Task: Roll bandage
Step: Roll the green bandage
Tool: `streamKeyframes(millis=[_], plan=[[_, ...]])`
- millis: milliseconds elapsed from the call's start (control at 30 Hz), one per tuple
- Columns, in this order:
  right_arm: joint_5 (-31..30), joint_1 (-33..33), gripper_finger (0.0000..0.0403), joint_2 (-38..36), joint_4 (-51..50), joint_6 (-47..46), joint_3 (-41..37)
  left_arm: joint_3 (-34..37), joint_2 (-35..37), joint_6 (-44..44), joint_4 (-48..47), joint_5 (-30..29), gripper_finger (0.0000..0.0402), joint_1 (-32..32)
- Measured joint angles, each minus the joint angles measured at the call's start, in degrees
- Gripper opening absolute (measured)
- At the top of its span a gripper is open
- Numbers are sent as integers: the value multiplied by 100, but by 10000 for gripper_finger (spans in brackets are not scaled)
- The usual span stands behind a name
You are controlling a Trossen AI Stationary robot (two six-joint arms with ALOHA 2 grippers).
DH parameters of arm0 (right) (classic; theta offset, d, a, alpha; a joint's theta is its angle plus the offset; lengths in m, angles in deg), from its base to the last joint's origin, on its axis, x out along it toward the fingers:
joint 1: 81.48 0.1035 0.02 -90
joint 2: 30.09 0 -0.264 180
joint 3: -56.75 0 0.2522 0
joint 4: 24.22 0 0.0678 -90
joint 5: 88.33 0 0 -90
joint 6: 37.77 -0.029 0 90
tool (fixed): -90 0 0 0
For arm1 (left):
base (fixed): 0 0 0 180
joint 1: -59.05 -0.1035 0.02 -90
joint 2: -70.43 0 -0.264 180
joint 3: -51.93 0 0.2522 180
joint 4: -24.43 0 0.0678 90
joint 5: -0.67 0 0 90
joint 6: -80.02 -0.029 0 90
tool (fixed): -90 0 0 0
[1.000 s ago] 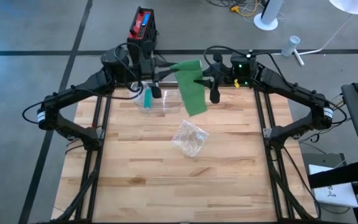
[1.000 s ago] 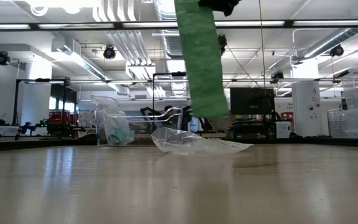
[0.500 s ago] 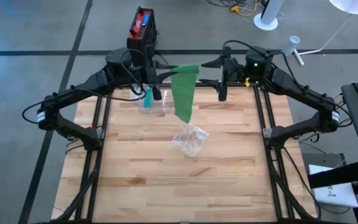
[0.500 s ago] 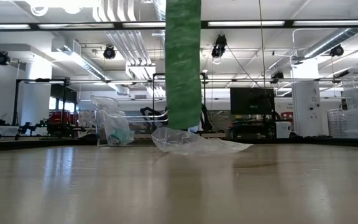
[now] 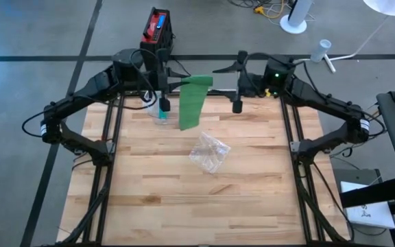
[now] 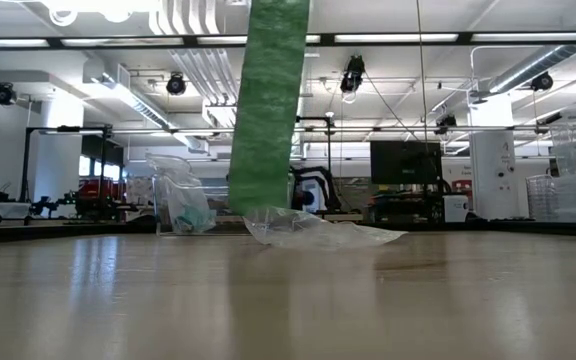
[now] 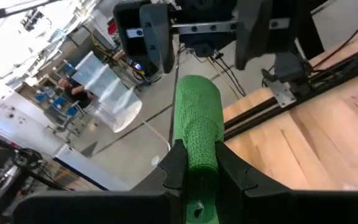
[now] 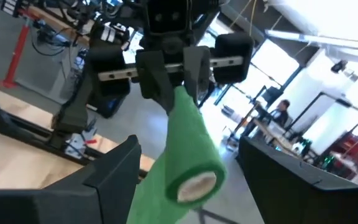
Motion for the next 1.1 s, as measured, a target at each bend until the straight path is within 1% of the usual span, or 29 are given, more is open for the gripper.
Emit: streamKeyframes(millis=[100, 233, 400, 500, 600, 900, 933, 1000, 1100], plan=[[-15, 18, 262, 186, 257, 102, 0, -78, -4, 12, -242, 4, 33, 3], [-30, 25, 261, 380, 437, 152, -2, -102, -2, 12, -318, 17, 33, 15], [-12, 25, 240, 505, 429, 251, -4, -100, -9, 12, -307, 335, 47, 22], [-9, 27, 215, 508, 431, 253, -4, -100, -9, 11, -273, 377, 44, 22], [19, 29, 180, 508, 424, 251, -4, -100, -9, 10, -270, 616, 38, 14], [5, 31, 44, 504, 403, 447, -4, -100, -33, 241, -263, 692, 47, 13], [-2, 29, 36, 504, 411, 467, -4, -100, -33, 289, -249, 688, 47, 13], [-18, 29, 36, 488, 428, 489, -4, -100, -33, 390, -212, 643, 52, 15], [-26, 41, 36, 446, 422, 596, -4, -100, -15, 634, -173, 490, 71, 9]])
